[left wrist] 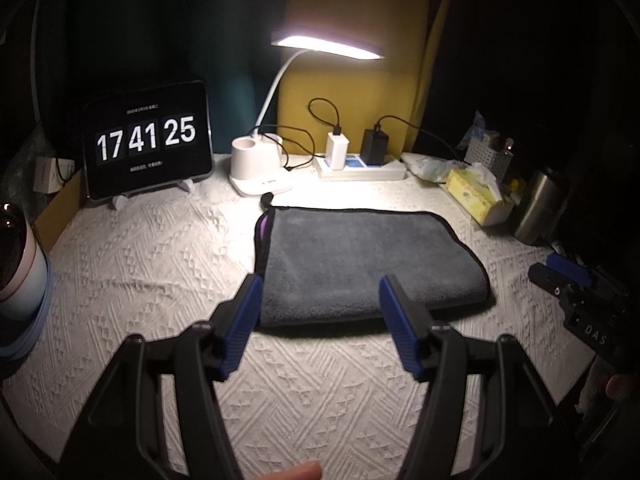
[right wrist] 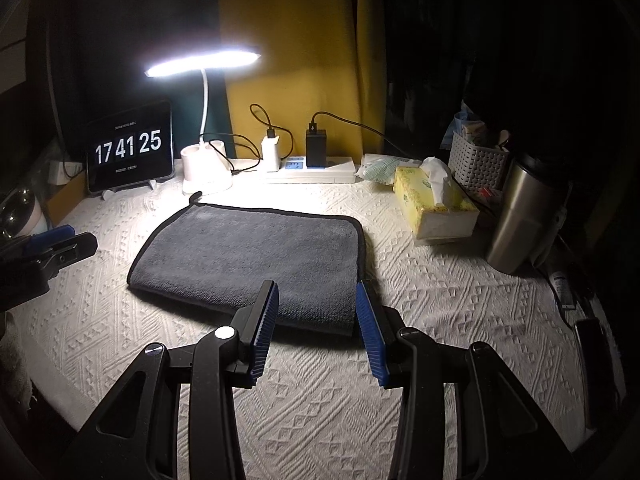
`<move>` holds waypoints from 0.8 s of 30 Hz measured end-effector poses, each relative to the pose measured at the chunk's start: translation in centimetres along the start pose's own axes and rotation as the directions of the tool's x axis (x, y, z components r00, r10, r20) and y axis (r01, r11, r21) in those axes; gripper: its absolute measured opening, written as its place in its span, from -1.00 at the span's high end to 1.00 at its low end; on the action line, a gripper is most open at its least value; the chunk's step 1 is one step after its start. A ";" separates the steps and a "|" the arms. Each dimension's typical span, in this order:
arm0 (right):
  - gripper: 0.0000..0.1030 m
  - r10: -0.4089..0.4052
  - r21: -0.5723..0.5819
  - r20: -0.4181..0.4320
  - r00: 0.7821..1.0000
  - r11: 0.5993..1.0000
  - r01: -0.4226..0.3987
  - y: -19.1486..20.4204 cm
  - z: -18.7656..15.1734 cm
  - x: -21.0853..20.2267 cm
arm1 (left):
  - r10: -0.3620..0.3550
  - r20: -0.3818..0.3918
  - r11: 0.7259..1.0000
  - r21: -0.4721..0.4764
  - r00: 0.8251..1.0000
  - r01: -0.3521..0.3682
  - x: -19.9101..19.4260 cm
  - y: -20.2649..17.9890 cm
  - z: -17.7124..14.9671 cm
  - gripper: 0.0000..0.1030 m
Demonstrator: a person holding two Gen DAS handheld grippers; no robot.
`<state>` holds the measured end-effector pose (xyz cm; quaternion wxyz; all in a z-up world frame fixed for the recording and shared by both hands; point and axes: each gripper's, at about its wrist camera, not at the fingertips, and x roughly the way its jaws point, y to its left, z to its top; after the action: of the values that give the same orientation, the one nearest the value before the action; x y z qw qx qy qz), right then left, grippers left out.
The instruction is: Fold towel
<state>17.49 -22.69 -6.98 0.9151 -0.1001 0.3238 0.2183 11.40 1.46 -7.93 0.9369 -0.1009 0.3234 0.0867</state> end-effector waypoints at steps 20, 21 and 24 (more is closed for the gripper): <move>0.18 -0.004 -0.010 0.059 0.998 1.000 0.005 1.4 -2.0 -5.4 | 0.003 0.108 0.999 0.032 0.994 -0.006 -5.8 -0.7 -2.3 -0.22; 0.18 -0.005 -0.010 0.063 0.998 1.000 0.005 1.5 -2.1 -5.7 | 0.003 0.117 1.000 0.030 0.993 -0.007 -6.2 -0.7 -2.4 -0.22; 0.18 -0.006 -0.012 0.075 0.997 1.000 0.007 1.7 -2.4 -6.6 | 0.003 0.140 1.000 0.028 0.990 -0.007 -7.1 -0.6 -2.7 -0.22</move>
<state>10.80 -24.19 -4.70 0.9266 -0.0986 0.2877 0.2211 4.43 -0.46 -5.44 0.9584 -0.0803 0.2583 0.0911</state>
